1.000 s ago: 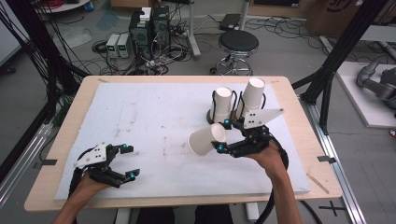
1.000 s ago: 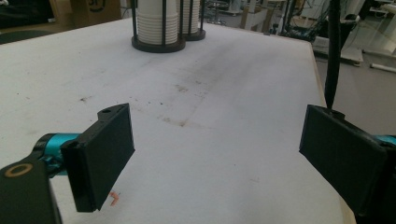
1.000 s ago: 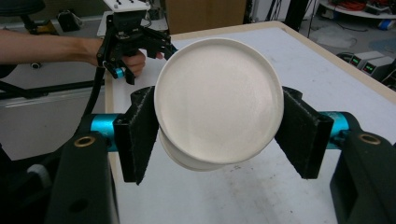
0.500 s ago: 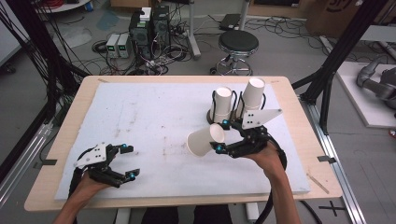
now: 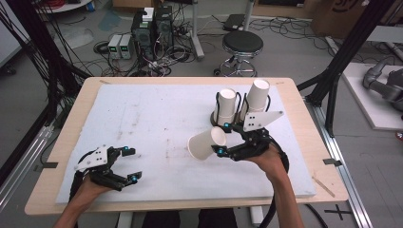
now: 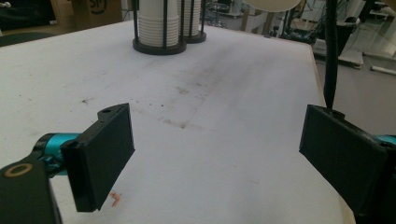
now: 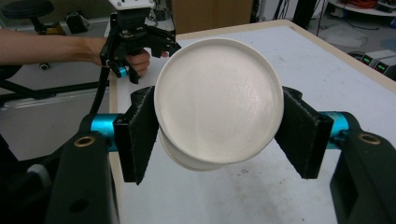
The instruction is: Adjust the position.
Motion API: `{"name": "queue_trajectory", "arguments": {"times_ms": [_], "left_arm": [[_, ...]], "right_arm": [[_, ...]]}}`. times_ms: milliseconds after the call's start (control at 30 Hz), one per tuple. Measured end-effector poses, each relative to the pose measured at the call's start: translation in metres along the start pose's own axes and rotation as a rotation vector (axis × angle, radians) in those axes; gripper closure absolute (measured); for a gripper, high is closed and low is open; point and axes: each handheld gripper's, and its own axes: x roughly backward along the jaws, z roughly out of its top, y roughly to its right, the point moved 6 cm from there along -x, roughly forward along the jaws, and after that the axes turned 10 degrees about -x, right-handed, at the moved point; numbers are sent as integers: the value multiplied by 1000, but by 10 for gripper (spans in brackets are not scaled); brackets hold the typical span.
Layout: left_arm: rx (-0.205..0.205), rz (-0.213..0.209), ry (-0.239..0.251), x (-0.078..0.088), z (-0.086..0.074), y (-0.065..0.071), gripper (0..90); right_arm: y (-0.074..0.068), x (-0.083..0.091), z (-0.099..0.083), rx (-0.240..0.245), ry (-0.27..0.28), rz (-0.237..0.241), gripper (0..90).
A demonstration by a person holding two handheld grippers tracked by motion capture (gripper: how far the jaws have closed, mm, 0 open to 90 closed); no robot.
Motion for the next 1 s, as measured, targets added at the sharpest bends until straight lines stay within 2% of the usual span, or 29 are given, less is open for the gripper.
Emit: {"name": "queue_trajectory", "arguments": {"times_ms": [100,200,400,533,733,867,1000], "left_arm": [[10,10,1,0,1,-2,98],[-1,23,6,0,6,-3,98],[-35,21,40,1,39,-8,98],[-19,-32,69,2,59,-10,99],[-43,-61,52,-4,86,-12,99],[-63,-85,39,-15,97,-10,99],[-64,-118,21,-30,104,-7,99]], "right_arm": [[2,-1,-1,-2,-2,-2,352],[1,-2,-2,-3,-9,2,352],[0,-3,-1,-3,-8,3,352],[-2,-4,1,1,-5,9,352],[-3,-9,1,5,-8,15,352],[-6,-12,3,6,-4,27,352],[-9,-13,5,10,7,44,352]]}}
